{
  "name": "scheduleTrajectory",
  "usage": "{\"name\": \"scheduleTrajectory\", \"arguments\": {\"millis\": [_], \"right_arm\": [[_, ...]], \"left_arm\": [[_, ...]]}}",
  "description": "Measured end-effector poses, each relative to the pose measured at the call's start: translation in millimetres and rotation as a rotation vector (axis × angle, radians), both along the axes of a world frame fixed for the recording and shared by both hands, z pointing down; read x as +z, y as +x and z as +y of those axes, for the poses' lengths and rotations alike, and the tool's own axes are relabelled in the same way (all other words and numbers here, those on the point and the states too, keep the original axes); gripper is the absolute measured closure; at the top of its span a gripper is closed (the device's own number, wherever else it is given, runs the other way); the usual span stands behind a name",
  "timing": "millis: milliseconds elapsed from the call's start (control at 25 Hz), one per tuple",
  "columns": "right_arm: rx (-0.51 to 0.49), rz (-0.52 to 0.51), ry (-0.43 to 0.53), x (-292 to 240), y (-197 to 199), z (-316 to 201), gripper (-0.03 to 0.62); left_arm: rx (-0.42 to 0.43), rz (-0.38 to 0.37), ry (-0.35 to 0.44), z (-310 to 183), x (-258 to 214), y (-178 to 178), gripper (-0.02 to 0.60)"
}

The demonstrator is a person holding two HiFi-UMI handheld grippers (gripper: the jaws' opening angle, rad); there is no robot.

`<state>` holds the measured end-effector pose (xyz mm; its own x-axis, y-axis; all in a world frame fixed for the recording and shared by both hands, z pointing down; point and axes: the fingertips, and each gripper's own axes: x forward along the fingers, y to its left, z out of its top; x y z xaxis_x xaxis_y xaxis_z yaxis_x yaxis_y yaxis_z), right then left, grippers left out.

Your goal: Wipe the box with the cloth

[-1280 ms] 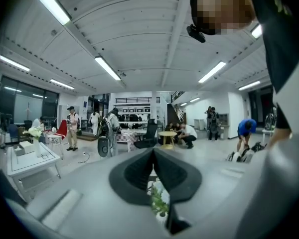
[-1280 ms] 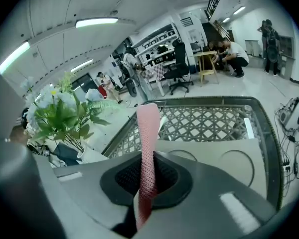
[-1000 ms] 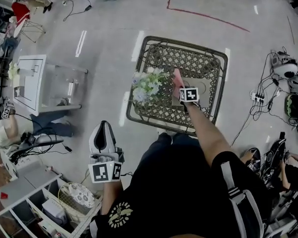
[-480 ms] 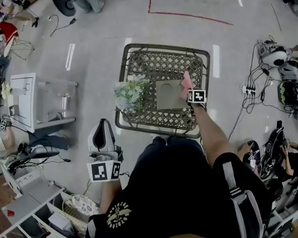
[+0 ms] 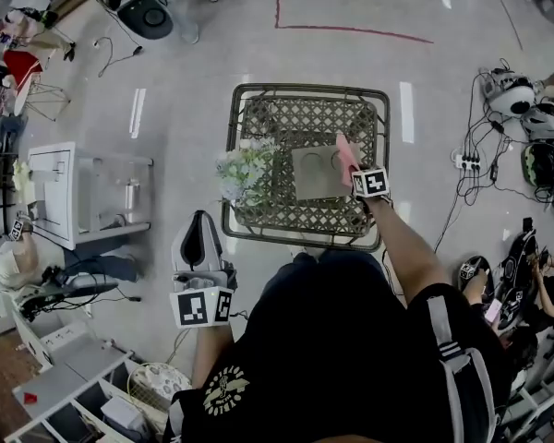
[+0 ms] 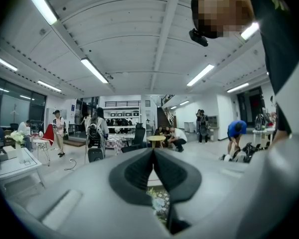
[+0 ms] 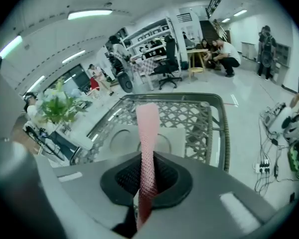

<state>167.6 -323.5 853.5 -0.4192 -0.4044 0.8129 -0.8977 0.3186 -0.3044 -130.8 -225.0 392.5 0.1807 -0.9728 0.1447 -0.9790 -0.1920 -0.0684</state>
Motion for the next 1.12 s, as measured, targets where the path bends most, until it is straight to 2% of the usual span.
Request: {"name": "scheduleTrajectory", "arguments": {"millis": [120,280,400,520,720,1000,1120], "right_arm": [[-0.091,-0.087,0.019,-17,-45,21,0.577],[-0.157,-0.162,-0.021,-18,-111,44,0.577],[-0.177,-0.171,-0.075,-4,-151,56,0.577],[-0.179,-0.115,-0.109,16,-161,61,0.577],[-0.141,0.016,-0.111,39,-108,54,0.577],[-0.048,0.182,-0.111,50,-13,57,0.577],[0.017,0.207,-0.126,49,25,65,0.577]], "left_arm": [[-0.020,-0.003,0.006,10,-1,-1,0.581],[-0.046,-0.020,-0.014,21,2,-17,0.581],[-0.069,-0.032,-0.025,34,3,-34,0.581],[-0.096,-0.042,-0.028,47,3,-54,0.581],[-0.137,-0.035,-0.025,58,7,-70,0.581],[-0.089,-0.013,-0.023,51,12,-61,0.581],[-0.059,-0.005,-0.011,46,10,-51,0.581]]}}
